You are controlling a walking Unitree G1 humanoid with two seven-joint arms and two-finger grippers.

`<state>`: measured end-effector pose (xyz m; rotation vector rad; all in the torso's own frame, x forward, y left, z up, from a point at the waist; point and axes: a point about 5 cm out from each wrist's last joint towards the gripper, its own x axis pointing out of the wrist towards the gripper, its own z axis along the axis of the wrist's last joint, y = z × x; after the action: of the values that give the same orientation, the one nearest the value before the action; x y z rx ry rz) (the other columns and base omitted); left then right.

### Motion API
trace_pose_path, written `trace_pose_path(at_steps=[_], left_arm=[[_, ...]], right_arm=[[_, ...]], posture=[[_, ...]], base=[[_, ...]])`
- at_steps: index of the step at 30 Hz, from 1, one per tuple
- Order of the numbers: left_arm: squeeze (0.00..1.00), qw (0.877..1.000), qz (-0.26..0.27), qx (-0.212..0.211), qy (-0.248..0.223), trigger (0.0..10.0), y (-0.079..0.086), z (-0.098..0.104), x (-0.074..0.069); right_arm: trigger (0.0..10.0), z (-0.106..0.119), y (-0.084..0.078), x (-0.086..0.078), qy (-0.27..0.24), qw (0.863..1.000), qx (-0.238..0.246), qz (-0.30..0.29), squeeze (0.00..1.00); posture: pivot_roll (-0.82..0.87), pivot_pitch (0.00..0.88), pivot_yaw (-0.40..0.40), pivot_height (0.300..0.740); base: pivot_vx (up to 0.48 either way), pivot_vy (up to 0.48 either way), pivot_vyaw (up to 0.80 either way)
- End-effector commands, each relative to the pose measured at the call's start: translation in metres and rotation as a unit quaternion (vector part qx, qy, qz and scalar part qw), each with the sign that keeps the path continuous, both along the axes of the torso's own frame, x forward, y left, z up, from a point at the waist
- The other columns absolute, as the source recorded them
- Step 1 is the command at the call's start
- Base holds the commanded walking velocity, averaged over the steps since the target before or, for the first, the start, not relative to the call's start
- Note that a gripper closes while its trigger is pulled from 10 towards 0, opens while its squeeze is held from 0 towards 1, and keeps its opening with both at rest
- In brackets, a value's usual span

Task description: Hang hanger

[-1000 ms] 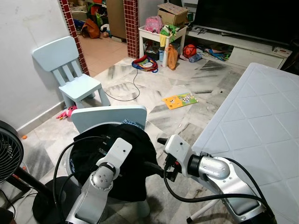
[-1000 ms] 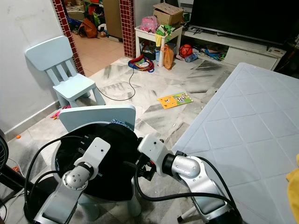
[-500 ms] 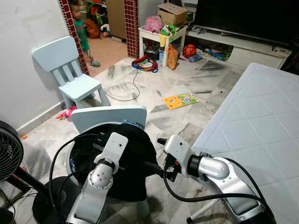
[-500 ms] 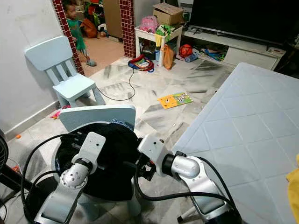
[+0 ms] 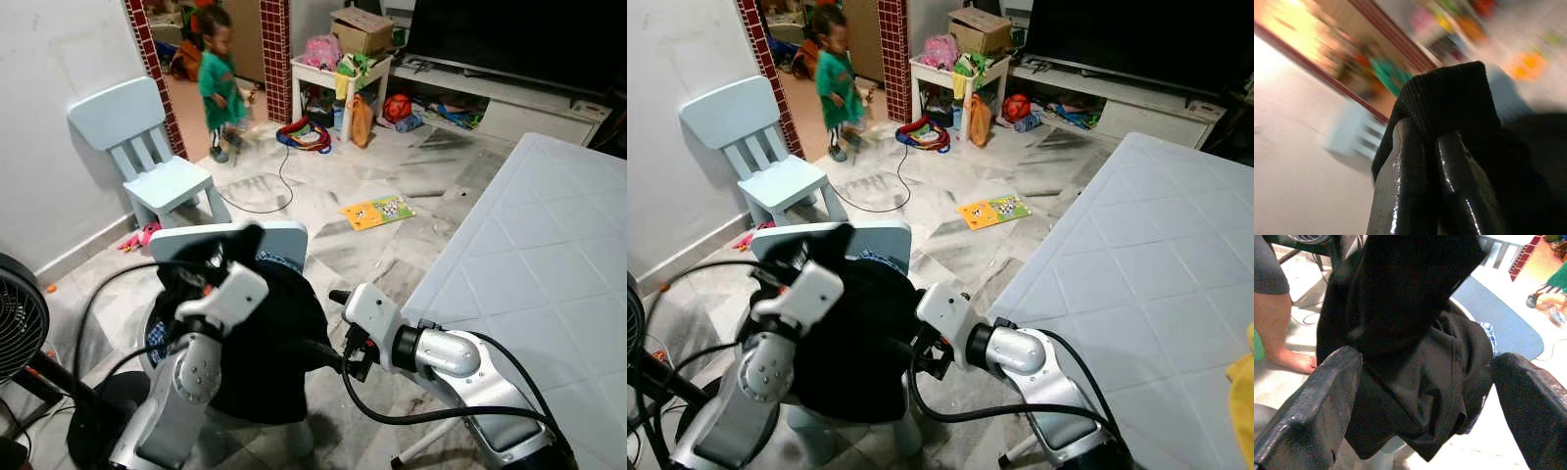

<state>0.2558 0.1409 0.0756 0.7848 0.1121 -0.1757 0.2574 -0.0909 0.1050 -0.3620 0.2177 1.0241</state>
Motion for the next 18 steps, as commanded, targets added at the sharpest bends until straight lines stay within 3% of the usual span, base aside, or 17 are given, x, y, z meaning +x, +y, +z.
trace_pose_path(at_steps=[1,2,6,10,12,13,14,15,16,17,18], left_arm=[[0.00,0.997,-0.015,0.013,0.071,0.0,0.002,-0.018,-0.011],[0.00,0.996,-0.024,0.028,0.085,0.0,0.003,-0.023,-0.016],[0.00,0.996,-0.012,0.016,0.084,0.0,0.005,-0.020,-0.016],[0.00,0.996,0.006,-0.021,0.083,0.0,0.002,-0.015,-0.017],[0.00,0.994,0.009,-0.041,0.105,0.0,-0.002,-0.017,-0.021],[0.00,0.993,0.011,-0.043,0.108,1.6,-0.002,-0.017,-0.021],[0.00,0.993,0.014,-0.045,0.111,2.4,-0.001,-0.017,-0.022],[0.00,0.993,0.016,-0.045,0.112,4.5,-0.001,-0.017,-0.022],[0.00,0.992,0.016,-0.044,0.113,4.5,-0.001,-0.017,-0.022],[0.00,0.992,0.020,-0.046,0.117,10.0,0.000,-0.018,-0.022],[0.00,0.991,0.022,-0.048,0.119,10.0,0.001,-0.019,-0.022]], right_arm=[[10.0,0.001,0.001,0.001,-0.005,1.000,-0.002,0.003,0.00],[10.0,0.001,0.001,0.001,-0.005,1.000,-0.003,0.003,0.00],[10.0,0.001,0.001,0.001,-0.006,1.000,-0.004,0.004,0.00],[10.0,0.001,0.001,0.002,-0.007,1.000,-0.005,0.005,0.00],[10.0,0.001,0.001,0.002,-0.006,1.000,-0.005,0.007,0.00],[10.0,0.001,0.001,0.002,-0.006,1.000,-0.005,0.007,0.00],[10.0,0.000,0.001,0.002,-0.005,1.000,-0.006,0.008,0.00],[10.0,0.000,0.001,0.002,-0.005,1.000,-0.006,0.008,0.00],[10.0,0.000,0.001,0.002,-0.005,1.000,-0.006,0.009,0.00],[10.0,0.000,0.001,0.002,-0.005,1.000,-0.007,0.009,0.00],[10.0,0.000,0.001,0.002,-0.004,1.000,-0.007,0.009,0.00]], posture=[[-0.13,0.000,-0.004,0.740],[-0.12,0.000,-0.005,0.740],[-0.12,0.000,-0.006,0.740],[-0.12,0.000,-0.007,0.740],[-0.12,0.000,-0.008,0.740],[-0.12,0.000,-0.008,0.740],[-0.12,0.000,-0.007,0.740],[-0.12,0.000,-0.007,0.740],[-0.12,0.000,-0.007,0.740],[-0.12,0.000,-0.006,0.740],[-0.12,0.000,-0.006,0.740]], base=[[0.000,0.000,0.00],[0.000,0.000,0.00],[0.000,0.000,0.00],[0.000,0.000,0.00],[0.000,0.000,0.00],[0.000,0.000,0.00],[0.000,0.000,0.00],[0.000,0.000,0.00],[0.000,0.000,0.00],[0.000,0.000,0.00],[0.000,0.000,0.00]])
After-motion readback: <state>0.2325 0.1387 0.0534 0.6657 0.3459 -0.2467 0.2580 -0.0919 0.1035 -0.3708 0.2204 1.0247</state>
